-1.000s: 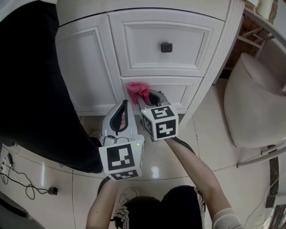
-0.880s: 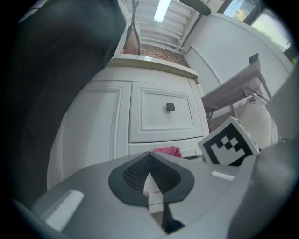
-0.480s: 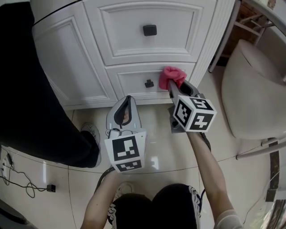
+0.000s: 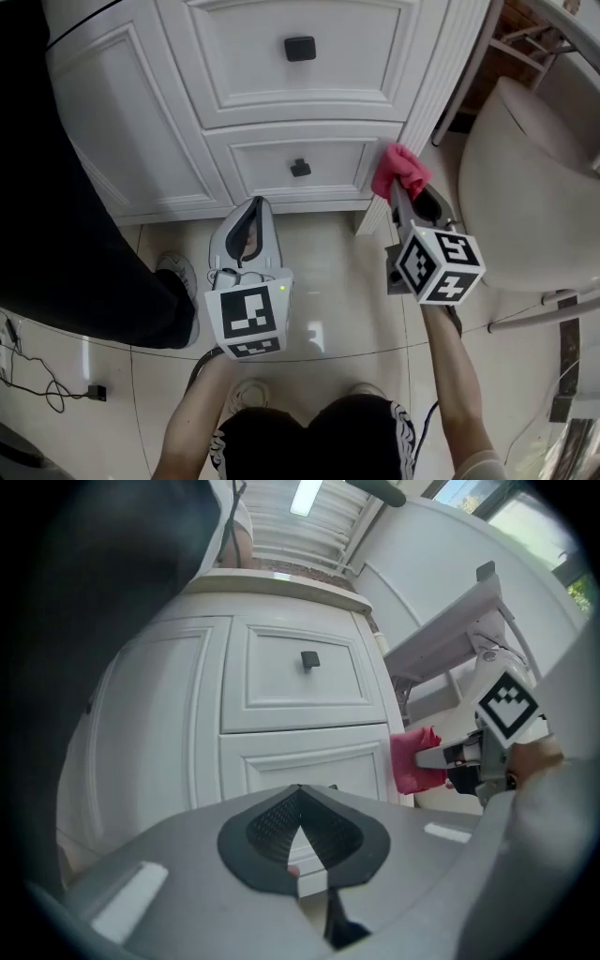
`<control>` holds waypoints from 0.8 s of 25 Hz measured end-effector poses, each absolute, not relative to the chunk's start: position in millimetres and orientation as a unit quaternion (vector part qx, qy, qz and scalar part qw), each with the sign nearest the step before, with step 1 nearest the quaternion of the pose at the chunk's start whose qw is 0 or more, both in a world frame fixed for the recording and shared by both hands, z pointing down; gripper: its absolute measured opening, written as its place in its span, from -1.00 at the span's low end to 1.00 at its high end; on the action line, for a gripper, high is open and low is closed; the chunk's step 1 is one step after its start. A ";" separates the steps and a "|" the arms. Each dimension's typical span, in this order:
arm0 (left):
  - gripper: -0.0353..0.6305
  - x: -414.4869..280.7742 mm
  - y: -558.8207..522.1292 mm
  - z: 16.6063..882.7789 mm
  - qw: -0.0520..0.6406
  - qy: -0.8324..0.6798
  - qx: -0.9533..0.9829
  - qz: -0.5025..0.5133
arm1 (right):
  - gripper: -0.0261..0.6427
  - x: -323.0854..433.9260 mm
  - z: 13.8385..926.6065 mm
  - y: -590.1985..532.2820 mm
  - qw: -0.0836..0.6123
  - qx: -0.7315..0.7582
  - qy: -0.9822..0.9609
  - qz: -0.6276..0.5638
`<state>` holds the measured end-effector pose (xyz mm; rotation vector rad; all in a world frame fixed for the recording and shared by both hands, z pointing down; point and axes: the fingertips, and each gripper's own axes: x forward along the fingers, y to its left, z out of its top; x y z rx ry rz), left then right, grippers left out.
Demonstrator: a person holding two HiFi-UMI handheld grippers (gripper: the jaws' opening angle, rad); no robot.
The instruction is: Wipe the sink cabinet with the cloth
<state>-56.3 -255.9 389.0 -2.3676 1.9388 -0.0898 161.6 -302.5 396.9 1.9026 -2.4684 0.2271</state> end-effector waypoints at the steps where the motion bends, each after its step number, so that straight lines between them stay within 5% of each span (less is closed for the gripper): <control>1: -0.84 -63.5 -255.2 390.4 0.042 0.640 -0.767 -0.029 | -0.73 131.6 396.5 -295.2 0.003 0.581 -0.811 0.069; 8: -0.85 -122.2 -243.2 393.4 -0.002 0.658 -0.753 0.009 | -0.73 -59.7 460.6 -277.0 0.011 0.442 -0.883 0.158; 11: -0.84 -144.1 -239.6 392.0 0.015 0.658 -0.753 0.004 | -0.73 -103.2 478.0 -287.5 0.051 0.435 -0.894 0.095; 20: -0.84 -129.4 -255.2 413.6 -0.016 0.667 -0.745 0.008 | -0.73 -20.8 482.4 -329.5 0.053 0.532 -0.843 0.065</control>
